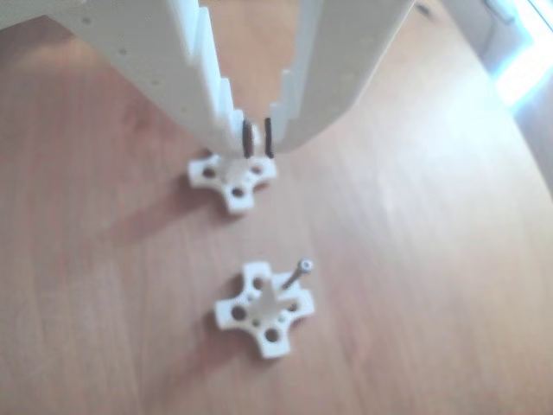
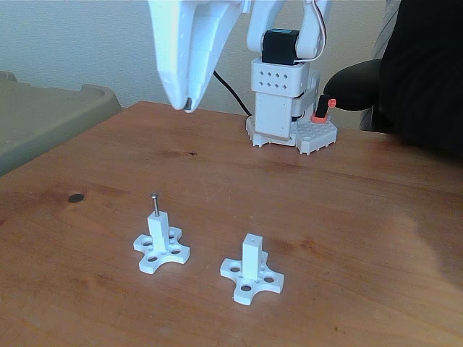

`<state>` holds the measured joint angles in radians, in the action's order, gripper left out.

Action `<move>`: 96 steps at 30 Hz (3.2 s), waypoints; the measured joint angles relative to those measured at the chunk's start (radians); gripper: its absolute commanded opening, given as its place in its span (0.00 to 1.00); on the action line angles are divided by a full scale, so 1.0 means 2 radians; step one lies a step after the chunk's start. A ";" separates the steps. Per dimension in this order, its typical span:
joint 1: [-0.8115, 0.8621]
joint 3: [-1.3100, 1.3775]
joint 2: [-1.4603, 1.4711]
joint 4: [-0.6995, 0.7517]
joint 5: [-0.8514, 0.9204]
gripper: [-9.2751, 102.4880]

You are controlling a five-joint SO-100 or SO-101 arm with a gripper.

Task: Grab the screw and set it in the hole.

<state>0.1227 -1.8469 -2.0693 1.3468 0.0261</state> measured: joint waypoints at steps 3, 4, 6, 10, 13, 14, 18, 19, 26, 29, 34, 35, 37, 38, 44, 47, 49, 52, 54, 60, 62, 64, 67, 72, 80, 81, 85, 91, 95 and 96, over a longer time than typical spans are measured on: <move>0.004 0.025 0.026 0.021 0.000 0.14; 0.004 0.033 0.033 0.028 0.000 0.14; 0.007 0.043 0.042 0.036 0.000 0.15; 0.011 0.062 0.064 0.051 0.000 0.16; 0.011 0.071 0.084 0.057 -0.004 0.17; 0.011 0.074 0.088 0.057 -0.005 0.17; 0.007 0.094 0.125 0.057 -0.006 0.17; 0.005 0.099 0.134 0.057 -0.006 0.17; -0.002 0.118 0.169 0.048 -0.013 0.17; -0.002 0.123 0.179 0.044 -0.013 0.17; -0.001 0.126 0.197 0.041 -0.013 0.17; -0.001 0.127 0.200 0.041 -0.013 0.17; -0.001 0.133 0.207 0.041 -0.013 0.17; 0.000 0.137 0.210 0.041 -0.013 0.17; 0.008 0.137 0.222 0.041 -0.013 0.18; 0.008 0.142 0.229 0.041 -0.013 0.18; 0.009 0.144 0.230 0.041 -0.013 0.18; 0.009 0.145 0.230 0.041 -0.013 0.18; 0.009 0.145 0.232 0.041 -0.013 0.18; 0.009 0.145 0.247 0.041 -0.013 0.18; 0.009 0.145 0.247 0.041 -0.013 0.18; 0.009 0.145 0.247 0.041 -0.013 0.18; 0.009 0.145 0.249 0.041 -0.013 0.18; 0.009 0.145 0.261 0.029 -0.013 0.18; 0.009 0.145 0.264 0.024 -0.013 0.17; 0.009 0.145 0.264 0.024 -0.013 0.17; 0.009 0.145 0.267 0.024 -0.013 0.17; 0.009 0.146 0.276 0.016 -0.013 0.17; 0.009 0.155 0.279 0.016 -0.013 0.17; 0.009 0.155 0.280 0.016 -0.013 0.17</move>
<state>0.1411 -1.5370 -1.5094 1.3790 0.0000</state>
